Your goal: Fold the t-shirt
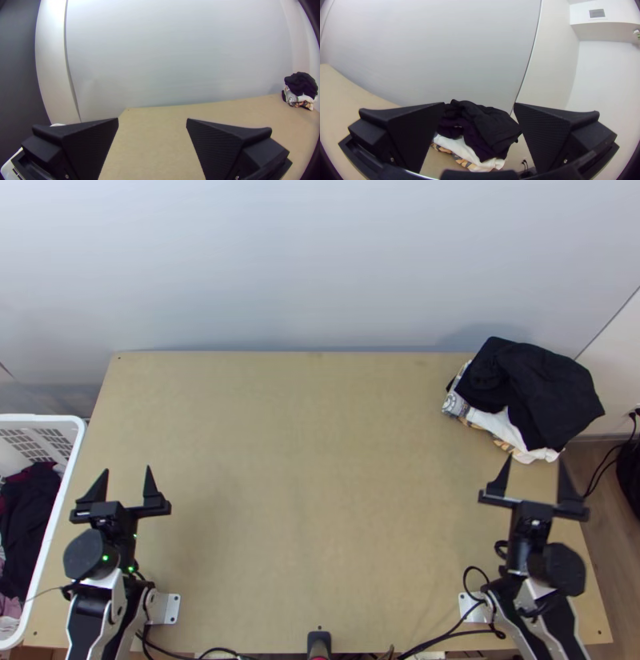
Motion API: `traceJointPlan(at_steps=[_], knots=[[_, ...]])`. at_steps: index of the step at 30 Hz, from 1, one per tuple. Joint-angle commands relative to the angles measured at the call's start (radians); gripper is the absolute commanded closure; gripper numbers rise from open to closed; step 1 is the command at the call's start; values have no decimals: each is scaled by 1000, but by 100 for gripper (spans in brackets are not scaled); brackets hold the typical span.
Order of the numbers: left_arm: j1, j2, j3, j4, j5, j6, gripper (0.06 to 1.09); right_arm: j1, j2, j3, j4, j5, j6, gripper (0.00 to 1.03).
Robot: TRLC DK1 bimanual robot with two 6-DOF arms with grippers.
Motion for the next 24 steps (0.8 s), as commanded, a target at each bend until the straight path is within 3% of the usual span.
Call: traceJointPlan(at_steps=[1, 4, 6, 13, 18, 24], knots=[[94, 197, 203, 22, -6, -15, 10, 26, 251, 291, -173, 107, 130, 4], [223, 357, 332, 34, -6, -61, 10, 41, 359, 440, -320, 136, 283, 4], [323, 458, 412, 5, 16, -116, 10, 37, 394, 499, -365, 136, 329, 4], [600, 667, 507, 45, 65, -177, 10, 43, 465, 619, -555, 136, 415, 4], [927, 917, 608, 60, 255, -254, 10, 41, 449, 588, -598, 136, 444, 4], [1097, 1210, 717, 66, 279, -252, 10, 35, 445, 579, -618, 136, 460, 4]])
